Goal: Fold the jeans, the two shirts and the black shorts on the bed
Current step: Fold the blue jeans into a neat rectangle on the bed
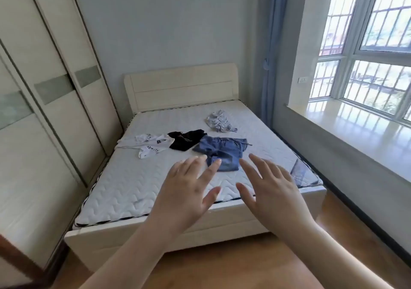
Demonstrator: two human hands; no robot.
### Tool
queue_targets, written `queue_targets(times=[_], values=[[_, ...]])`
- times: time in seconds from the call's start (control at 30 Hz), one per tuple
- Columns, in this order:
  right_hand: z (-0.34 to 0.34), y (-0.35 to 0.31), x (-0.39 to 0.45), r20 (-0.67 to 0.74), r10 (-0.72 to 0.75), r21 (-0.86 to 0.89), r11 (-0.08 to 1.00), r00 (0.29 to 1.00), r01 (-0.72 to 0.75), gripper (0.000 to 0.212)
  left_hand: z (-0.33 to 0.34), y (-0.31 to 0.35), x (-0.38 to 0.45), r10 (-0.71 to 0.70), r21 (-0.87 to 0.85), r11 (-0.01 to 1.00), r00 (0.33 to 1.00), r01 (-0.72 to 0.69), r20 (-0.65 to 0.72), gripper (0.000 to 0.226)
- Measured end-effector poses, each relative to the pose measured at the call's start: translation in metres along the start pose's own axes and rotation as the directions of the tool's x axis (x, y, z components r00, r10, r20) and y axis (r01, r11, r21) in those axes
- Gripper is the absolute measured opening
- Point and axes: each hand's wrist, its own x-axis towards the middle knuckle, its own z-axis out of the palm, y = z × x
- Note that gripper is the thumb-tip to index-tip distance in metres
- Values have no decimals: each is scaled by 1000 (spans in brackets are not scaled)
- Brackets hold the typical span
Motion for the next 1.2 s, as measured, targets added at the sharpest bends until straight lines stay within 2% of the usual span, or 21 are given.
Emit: queue_targets(times=[0.13, 0.27, 0.63, 0.8, 0.97, 1.2], values=[[29, 6, -1, -7, 12, 62, 998, 1000, -11, 53, 36, -5, -3, -40, 2, 999, 991, 40, 125, 54], [61, 8, -1, 37, 4, 67, 998, 999, -6, 53, 66, -11, -9, -51, 4, 999, 987, 51, 150, 54], [160, -1, 45, 336, -41, -7, 999, 941, 46, 64, 143, -65, 20, -106, -43, 991, 942, 126, 318, 62], [201, 7, 62, 418, -11, -59, 997, 908, 40, 63, 180, -96, 39, -37, -277, 948, 917, 157, 397, 81], [229, 33, 77, 477, 106, -80, 994, 873, -77, 61, 215, -107, 73, 42, -294, 950, 889, 106, 455, 84], [266, 76, 107, 507, 151, -83, 989, 849, -126, 62, 276, -84, 132, 106, -293, 955, 875, 43, 473, 63]])
